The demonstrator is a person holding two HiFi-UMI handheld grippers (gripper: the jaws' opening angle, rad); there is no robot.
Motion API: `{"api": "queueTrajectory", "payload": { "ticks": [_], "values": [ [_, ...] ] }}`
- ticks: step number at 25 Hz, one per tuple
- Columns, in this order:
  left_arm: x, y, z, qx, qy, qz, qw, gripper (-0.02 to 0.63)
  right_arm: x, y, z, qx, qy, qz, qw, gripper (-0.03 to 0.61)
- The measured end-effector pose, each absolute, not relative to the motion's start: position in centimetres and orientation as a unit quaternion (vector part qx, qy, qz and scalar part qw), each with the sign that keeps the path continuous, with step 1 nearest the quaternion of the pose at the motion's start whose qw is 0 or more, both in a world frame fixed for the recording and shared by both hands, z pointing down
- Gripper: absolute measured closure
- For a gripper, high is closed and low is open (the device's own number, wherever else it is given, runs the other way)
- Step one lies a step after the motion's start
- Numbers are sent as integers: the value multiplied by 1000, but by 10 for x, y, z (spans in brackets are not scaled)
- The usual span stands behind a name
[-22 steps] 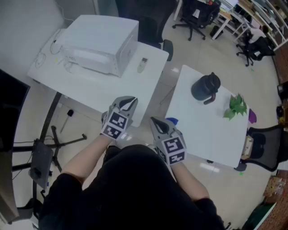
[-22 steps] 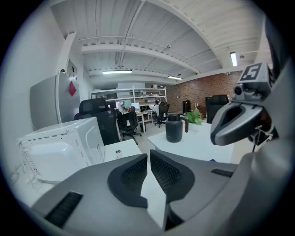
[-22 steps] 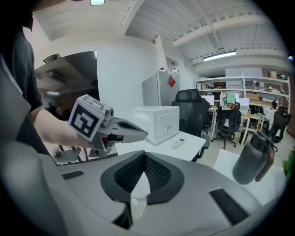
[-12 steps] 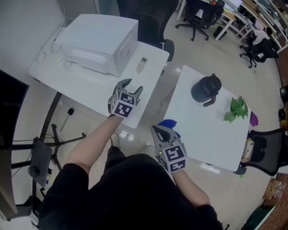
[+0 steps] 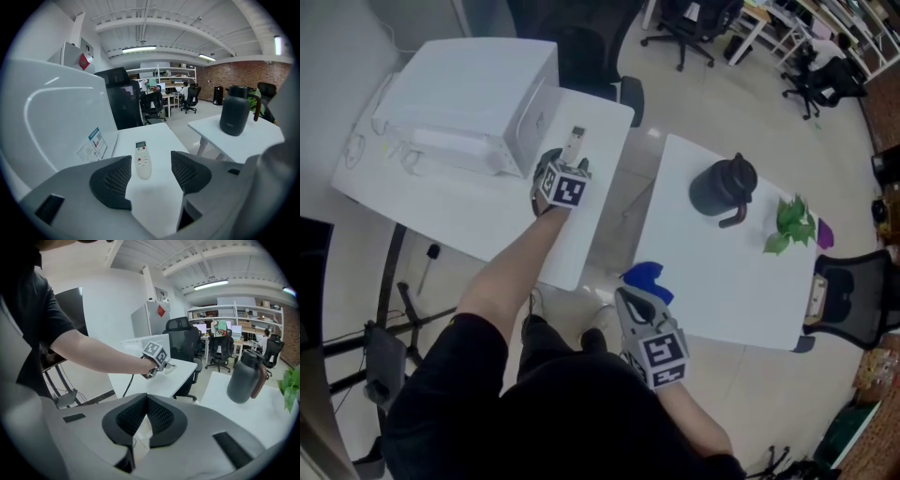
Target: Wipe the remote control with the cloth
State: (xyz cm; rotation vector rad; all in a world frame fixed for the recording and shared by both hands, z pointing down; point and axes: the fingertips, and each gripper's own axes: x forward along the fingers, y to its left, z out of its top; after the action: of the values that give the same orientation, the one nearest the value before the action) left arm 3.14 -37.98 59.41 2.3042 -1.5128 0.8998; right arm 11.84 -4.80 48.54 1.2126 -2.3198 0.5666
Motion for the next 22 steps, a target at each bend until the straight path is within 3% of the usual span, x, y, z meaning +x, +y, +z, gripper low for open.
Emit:
{"api": "queueTrajectory", "payload": {
  "ticks": [13,17,19,22],
  "values": [
    [27,-436,668,754,-532,321,214,345,124,-63,510,443,-830,237,244,569],
    [24,-438,670,752,-535,320,215,360,126,-64,512,445,-828,241,243,569],
    [21,-439,670,751,-534,326,209,411,126,-64,512,444,-829,240,243,569],
    [16,-438,667,752,-534,333,194,413,125,-64,511,442,-831,237,242,569]
  ]
}}
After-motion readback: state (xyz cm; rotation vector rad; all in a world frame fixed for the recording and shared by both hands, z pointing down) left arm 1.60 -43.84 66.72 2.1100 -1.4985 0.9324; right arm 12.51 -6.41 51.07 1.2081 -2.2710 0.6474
